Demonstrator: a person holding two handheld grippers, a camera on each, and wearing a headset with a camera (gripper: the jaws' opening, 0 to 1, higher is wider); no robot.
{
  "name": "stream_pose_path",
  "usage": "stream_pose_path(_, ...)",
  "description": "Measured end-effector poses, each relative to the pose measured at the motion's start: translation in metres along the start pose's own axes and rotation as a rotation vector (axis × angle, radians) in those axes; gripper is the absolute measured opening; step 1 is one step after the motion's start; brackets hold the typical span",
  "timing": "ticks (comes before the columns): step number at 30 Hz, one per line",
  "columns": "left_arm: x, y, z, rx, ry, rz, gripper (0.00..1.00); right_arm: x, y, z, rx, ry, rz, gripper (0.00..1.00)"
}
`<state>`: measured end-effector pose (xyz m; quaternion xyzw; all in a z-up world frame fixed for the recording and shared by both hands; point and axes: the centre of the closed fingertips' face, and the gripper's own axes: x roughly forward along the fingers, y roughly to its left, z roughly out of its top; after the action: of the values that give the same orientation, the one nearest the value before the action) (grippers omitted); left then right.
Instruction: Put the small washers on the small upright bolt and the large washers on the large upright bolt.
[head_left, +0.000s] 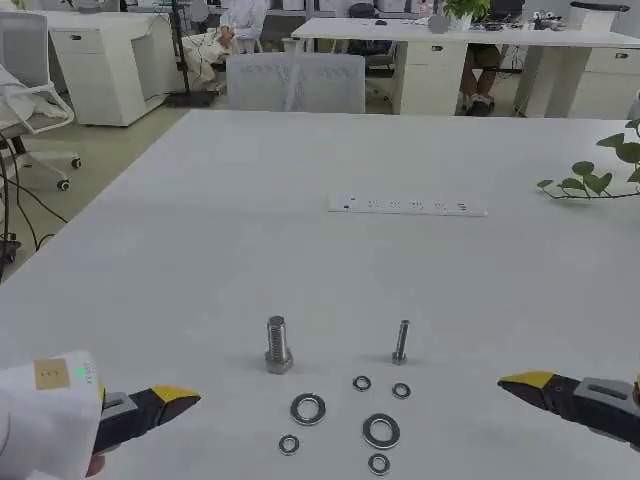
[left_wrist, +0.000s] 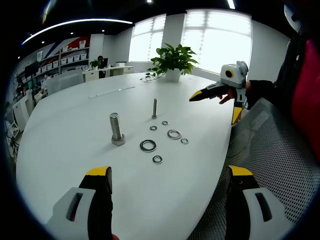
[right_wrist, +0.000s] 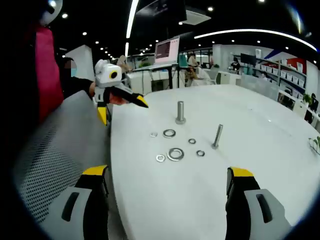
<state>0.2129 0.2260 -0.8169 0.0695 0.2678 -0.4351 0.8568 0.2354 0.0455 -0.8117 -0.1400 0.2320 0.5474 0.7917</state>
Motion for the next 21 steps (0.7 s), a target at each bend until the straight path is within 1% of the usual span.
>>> stream_pose_path(5, 0.0004, -0.0004, -0.0007, 0.006, 0.005, 0.0, 0.94, 0.0001, 0.0002, -0.0023, -0.005, 0.01, 0.001, 0.98)
stream_pose_path(21, 0.0005, -0.0001, -0.0023, 0.021, 0.015, -0.002, 0.92, -0.0009, 0.0, -0.0018, -0.013, 0.011, -0.001, 0.98)
